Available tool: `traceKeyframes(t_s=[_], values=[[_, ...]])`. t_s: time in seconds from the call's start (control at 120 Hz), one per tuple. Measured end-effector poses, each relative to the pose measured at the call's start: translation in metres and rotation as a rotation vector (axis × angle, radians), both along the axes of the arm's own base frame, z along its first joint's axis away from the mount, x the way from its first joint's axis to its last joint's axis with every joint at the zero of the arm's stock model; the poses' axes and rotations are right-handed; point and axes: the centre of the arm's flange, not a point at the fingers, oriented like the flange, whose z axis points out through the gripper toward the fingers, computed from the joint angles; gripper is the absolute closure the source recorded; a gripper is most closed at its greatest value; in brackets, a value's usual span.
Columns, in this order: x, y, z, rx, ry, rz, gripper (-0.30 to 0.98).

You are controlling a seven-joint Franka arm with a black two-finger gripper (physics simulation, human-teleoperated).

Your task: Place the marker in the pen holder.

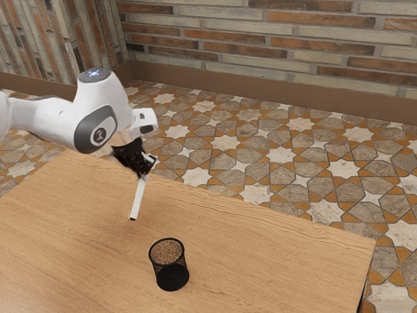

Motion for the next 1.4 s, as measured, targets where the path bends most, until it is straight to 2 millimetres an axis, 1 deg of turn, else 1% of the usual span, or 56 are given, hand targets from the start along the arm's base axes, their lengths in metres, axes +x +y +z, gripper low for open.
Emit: traceKeyframes(t_s=[0.075,0.133,0.192,0.283,0.433,0.5,0.675,0.75,0.875,0.967,1.108,1.133,1.2,1.267,1.308,1.333,1.367,1.4], values=[[-0.012,-0.037,0.025,-0.006,-0.034,-0.061,0.79],[-0.018,-0.059,0.034,-0.009,-0.039,-0.098,0.79],[-0.021,-0.071,0.035,-0.01,-0.031,-0.116,0.79],[-0.029,-0.08,0.037,-0.009,-0.013,-0.125,0.79],[-0.044,-0.128,0.035,-0.004,0.026,-0.203,0.79],[-0.048,-0.141,0.032,-0.002,0.043,-0.224,0.79],[-0.047,-0.146,0.021,-0.01,0.078,-0.217,0.79],[-0.047,-0.152,0.019,-0.015,0.085,-0.222,0.79],[-0.047,-0.16,0.008,-0.016,0.097,-0.231,0.79],[-0.048,-0.158,0.0,-0.012,0.1,-0.229,0.79],[-0.061,-0.148,-0.024,-0.002,0.14,-0.218,0.79],[-0.064,-0.148,-0.029,0.0,0.148,-0.217,0.77],[-0.069,-0.148,-0.035,-0.002,0.163,-0.218,0.63],[-0.07,-0.15,-0.031,-0.006,0.165,-0.224,0.48],[-0.067,-0.151,-0.022,-0.008,0.161,-0.227,0.39],[-0.062,-0.153,-0.01,-0.011,0.149,-0.23,0.35],[-0.052,-0.154,0.014,-0.014,0.129,-0.233,0.3],[-0.037,-0.152,0.048,-0.021,0.099,-0.235,0.26]])
